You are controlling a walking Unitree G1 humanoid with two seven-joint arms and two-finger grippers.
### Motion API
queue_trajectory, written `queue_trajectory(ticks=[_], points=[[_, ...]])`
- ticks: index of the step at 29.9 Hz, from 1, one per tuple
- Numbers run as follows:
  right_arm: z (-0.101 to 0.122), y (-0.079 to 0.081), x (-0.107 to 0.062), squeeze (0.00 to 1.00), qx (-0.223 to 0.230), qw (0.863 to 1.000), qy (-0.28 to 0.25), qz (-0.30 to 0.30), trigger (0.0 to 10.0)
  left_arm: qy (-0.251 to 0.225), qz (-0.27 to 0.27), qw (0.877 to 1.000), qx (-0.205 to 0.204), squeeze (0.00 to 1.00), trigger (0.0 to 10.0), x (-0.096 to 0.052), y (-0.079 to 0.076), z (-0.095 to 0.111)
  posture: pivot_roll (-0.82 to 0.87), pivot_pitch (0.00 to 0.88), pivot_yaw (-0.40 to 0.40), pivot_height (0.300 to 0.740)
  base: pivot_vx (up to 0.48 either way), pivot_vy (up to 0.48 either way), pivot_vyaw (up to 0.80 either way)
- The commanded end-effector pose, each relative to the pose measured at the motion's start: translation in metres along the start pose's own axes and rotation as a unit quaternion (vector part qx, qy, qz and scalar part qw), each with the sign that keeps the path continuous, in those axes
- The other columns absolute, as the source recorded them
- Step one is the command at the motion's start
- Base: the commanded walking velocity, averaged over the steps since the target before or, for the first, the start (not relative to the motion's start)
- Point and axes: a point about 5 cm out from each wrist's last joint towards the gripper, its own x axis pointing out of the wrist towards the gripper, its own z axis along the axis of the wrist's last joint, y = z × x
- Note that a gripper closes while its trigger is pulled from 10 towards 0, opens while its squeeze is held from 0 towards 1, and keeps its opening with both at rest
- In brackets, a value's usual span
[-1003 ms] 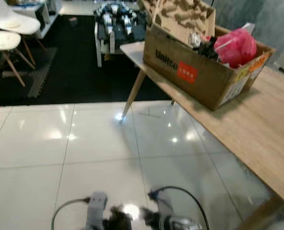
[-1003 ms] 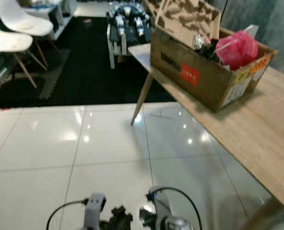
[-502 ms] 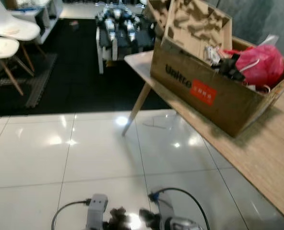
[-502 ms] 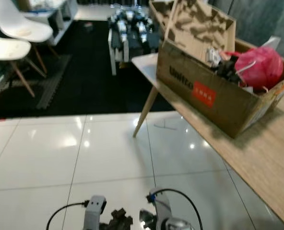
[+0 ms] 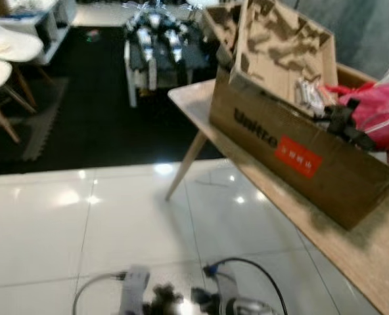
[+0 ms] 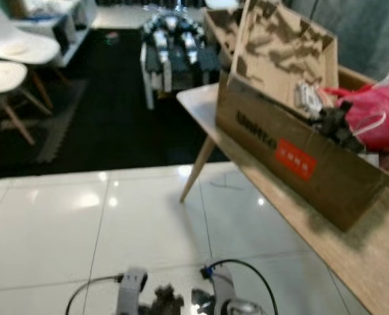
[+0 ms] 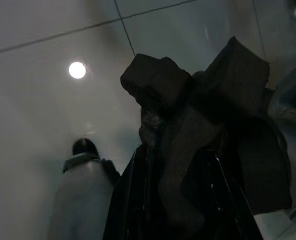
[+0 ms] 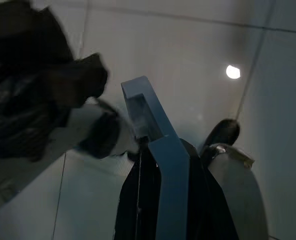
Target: Picking trash to rubbish bin
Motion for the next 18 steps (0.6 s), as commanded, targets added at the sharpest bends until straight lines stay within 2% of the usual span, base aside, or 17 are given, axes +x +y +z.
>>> queue_trajectory(ticks=[1,18], points=[[-0.0077,-0.0017,-0.0015,0.00,0.005,1.000,0.012,-0.004,10.0,0.018,-0.005,1.000,-0.003,0.00,10.0,-0.0010,-0.0022,-0.0110,0.05,0.090,-0.008,0.740,0.000,0.000,-0.80],[-0.0062,0.0004,-0.0004,0.00,0.005,1.000,0.012,0.000,10.0,0.012,-0.003,1.000,-0.008,0.00,10.0,-0.0019,0.0000,-0.0092,0.06,0.094,-0.005,0.740,0.000,0.000,-0.80]])
